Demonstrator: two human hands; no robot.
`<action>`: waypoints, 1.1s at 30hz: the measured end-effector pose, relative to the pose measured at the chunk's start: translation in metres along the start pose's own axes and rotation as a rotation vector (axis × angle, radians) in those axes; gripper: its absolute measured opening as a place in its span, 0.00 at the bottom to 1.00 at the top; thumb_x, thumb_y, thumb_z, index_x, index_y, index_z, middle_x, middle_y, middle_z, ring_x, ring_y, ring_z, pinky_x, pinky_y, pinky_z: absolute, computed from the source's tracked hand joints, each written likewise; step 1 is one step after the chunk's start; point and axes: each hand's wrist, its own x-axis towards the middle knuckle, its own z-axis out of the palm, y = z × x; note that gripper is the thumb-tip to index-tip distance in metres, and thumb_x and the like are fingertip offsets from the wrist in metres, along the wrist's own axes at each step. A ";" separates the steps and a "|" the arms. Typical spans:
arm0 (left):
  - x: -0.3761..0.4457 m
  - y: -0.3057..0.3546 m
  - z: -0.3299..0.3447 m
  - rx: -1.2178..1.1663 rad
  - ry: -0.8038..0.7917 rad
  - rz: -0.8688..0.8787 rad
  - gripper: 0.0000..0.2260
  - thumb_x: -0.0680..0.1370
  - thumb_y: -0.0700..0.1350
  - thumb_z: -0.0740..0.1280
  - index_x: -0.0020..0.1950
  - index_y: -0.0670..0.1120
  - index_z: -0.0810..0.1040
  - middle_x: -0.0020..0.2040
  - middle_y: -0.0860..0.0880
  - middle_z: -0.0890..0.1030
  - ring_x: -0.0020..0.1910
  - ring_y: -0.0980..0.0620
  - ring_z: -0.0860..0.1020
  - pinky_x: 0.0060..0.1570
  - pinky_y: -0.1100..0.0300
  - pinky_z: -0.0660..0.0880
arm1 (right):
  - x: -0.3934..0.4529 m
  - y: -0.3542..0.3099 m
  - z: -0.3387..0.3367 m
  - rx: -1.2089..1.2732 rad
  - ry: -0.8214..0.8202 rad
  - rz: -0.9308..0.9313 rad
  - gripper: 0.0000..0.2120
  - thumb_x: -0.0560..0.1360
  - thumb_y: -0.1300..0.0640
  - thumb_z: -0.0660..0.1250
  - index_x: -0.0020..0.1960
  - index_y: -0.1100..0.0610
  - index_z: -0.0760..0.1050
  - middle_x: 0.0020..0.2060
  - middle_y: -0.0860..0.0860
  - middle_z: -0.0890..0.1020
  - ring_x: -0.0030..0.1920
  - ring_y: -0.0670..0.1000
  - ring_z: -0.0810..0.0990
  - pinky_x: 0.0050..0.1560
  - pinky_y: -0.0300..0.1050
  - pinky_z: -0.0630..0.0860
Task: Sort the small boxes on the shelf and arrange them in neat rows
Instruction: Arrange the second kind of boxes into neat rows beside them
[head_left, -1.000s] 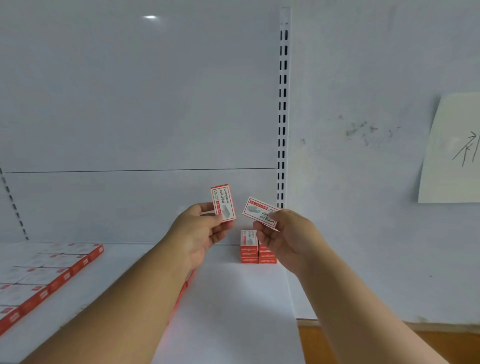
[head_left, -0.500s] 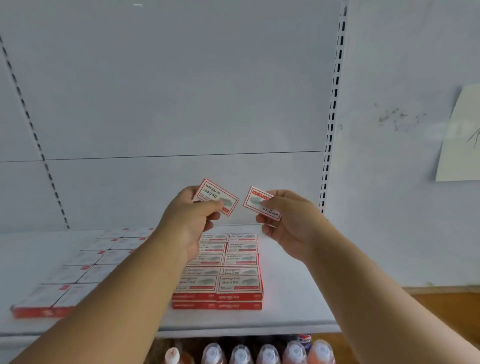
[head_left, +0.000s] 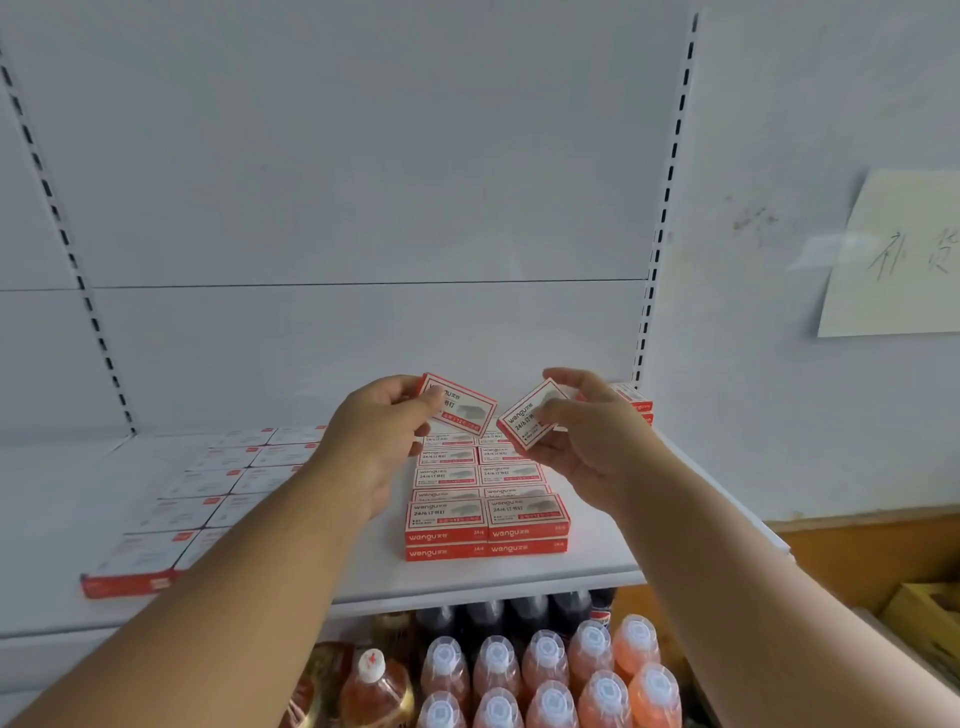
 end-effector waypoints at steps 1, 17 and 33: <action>0.000 -0.001 -0.001 0.040 -0.009 0.015 0.05 0.79 0.46 0.68 0.52 0.48 0.81 0.44 0.51 0.85 0.44 0.50 0.80 0.46 0.55 0.78 | 0.000 0.000 0.000 -0.030 0.022 -0.011 0.17 0.76 0.73 0.61 0.60 0.59 0.72 0.47 0.63 0.82 0.47 0.64 0.84 0.45 0.55 0.83; 0.002 -0.022 -0.008 0.777 -0.061 -0.040 0.08 0.77 0.51 0.69 0.41 0.49 0.78 0.43 0.53 0.82 0.42 0.53 0.79 0.42 0.58 0.74 | 0.004 0.025 -0.018 -0.912 0.242 -0.115 0.09 0.73 0.56 0.72 0.47 0.62 0.81 0.39 0.57 0.85 0.35 0.53 0.81 0.33 0.46 0.76; -0.004 -0.017 -0.008 1.105 -0.133 0.024 0.18 0.76 0.58 0.66 0.32 0.50 0.69 0.30 0.54 0.75 0.29 0.56 0.74 0.26 0.62 0.62 | 0.001 0.019 -0.014 -1.321 0.168 -0.178 0.12 0.71 0.51 0.75 0.52 0.52 0.79 0.47 0.47 0.81 0.39 0.50 0.83 0.43 0.47 0.82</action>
